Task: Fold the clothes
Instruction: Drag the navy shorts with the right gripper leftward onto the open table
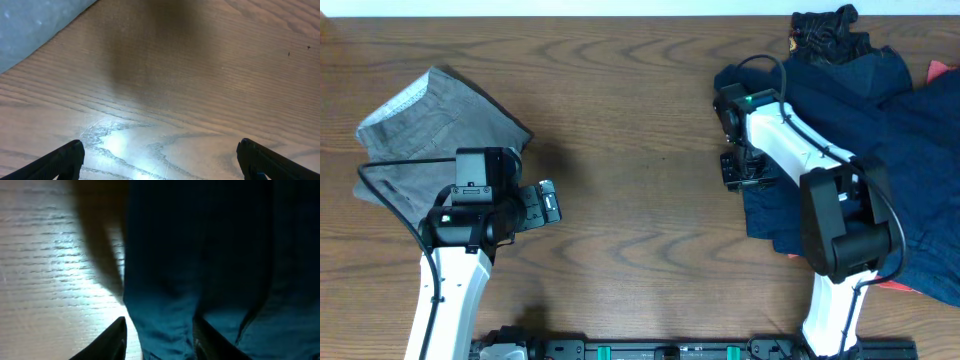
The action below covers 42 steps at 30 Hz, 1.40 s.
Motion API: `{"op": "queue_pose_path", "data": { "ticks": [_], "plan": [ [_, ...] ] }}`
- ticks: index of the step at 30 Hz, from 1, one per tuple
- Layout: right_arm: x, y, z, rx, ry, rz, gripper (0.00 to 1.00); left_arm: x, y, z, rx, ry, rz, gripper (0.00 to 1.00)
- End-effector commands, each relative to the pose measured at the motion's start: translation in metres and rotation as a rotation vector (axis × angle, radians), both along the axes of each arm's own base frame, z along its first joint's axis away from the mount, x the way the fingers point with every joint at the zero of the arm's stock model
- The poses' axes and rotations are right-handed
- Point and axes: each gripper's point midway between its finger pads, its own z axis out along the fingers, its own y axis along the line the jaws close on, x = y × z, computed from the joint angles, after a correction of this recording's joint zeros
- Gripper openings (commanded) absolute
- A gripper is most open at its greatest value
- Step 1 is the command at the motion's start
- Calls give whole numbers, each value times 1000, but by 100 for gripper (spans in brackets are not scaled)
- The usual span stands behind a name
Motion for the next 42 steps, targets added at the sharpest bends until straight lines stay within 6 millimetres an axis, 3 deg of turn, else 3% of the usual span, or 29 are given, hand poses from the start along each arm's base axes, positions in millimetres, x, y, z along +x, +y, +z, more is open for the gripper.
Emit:
{"op": "queue_pose_path", "data": {
  "ticks": [1, 3, 5, 10, 12, 13, 14, 16, 19, 21, 23, 27, 29, 31, 35, 42],
  "plan": [
    [-2, -2, -2, -31, -3, -28, 33, 4, 1, 5, -2, -11, 4, 98],
    [-2, -3, -2, -32, -2, -29, 33, 4, 1, 5, -2, -11, 4, 98],
    [-2, -3, -2, -33, -1, -30, 39, 4, 1, 5, -2, -10, 4, 98],
    [-8, -4, -11, -35, 7, -25, 35, 4, 1, 5, -2, -11, 4, 98],
    [-13, -5, -15, -39, 20, -26, 24, 4, 1, 5, -2, -10, 4, 98],
    [-15, -6, -16, -41, 23, -30, 9, 4, 1, 5, -2, -11, 4, 98],
    [-16, -7, -15, -43, 30, -30, 1, 4, 1, 5, -2, -11, 4, 98],
    [-17, -9, -10, -45, 35, -37, 1, 4, 1, 5, -2, -10, 4, 98],
    [-7, -16, 17, -40, 9, -63, 1, 4, 1, 5, -2, -11, 4, 98],
    [11, -22, 50, -18, -64, -83, 1, 4, 1, 5, -2, -11, 4, 98],
    [35, -22, 96, 49, -172, -65, 1, 4, 1, 5, -2, -11, 4, 98],
    [72, 10, 206, 305, -440, 99, 1, 4, 1, 5, -2, -11, 4, 98],
    [73, 21, 255, 367, -557, 145, 1, 4, 1, 5, -2, -11, 4, 98],
    [65, 34, 283, 412, -607, 181, 1, 4, 1, 5, -2, -11, 4, 98],
    [41, 78, 292, 492, -588, 286, 1, 4, 1, 5, -2, -11, 4, 98],
    [17, 172, 259, 573, -473, 479, 1, 4, 0, 5, -2, -11, 3, 98]
  ]
}}
